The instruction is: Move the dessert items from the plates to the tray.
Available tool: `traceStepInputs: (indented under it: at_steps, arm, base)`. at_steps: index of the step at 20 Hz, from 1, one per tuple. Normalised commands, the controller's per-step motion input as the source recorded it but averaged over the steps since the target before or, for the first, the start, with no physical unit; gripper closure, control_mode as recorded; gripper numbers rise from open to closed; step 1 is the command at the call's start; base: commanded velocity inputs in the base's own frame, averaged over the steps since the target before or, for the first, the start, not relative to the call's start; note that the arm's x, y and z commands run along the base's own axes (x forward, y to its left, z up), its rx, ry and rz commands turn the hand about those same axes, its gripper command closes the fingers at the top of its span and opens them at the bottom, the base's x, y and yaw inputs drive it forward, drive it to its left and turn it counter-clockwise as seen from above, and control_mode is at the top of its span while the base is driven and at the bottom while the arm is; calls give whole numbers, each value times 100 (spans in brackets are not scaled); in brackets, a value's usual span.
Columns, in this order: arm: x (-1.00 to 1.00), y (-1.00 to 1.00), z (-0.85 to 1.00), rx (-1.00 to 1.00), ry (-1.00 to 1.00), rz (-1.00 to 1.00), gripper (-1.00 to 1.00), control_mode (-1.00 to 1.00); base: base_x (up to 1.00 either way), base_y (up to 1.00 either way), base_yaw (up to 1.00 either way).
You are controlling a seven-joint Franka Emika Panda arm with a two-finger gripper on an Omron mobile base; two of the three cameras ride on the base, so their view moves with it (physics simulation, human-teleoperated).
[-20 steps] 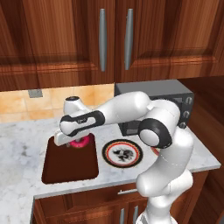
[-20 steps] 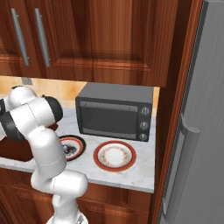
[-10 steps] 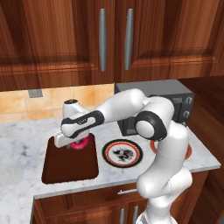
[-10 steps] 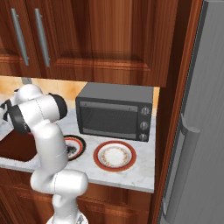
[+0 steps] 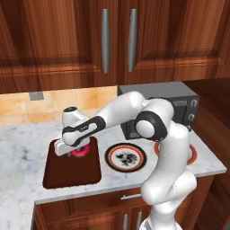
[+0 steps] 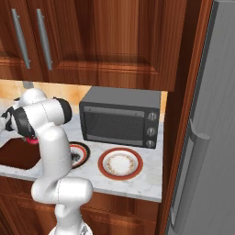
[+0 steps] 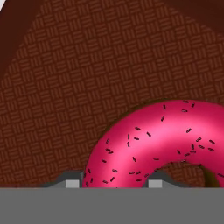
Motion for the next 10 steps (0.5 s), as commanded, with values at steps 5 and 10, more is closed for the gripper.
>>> traceStepInputs:
  at_steps: [5,10]
  arm:
    - [0,12,-20,-1,0,0,100,-100]
    - [0,3,-2,0,0,0,-100,-100]
  base:
    - [0,0,0]
    - [0,0,0]
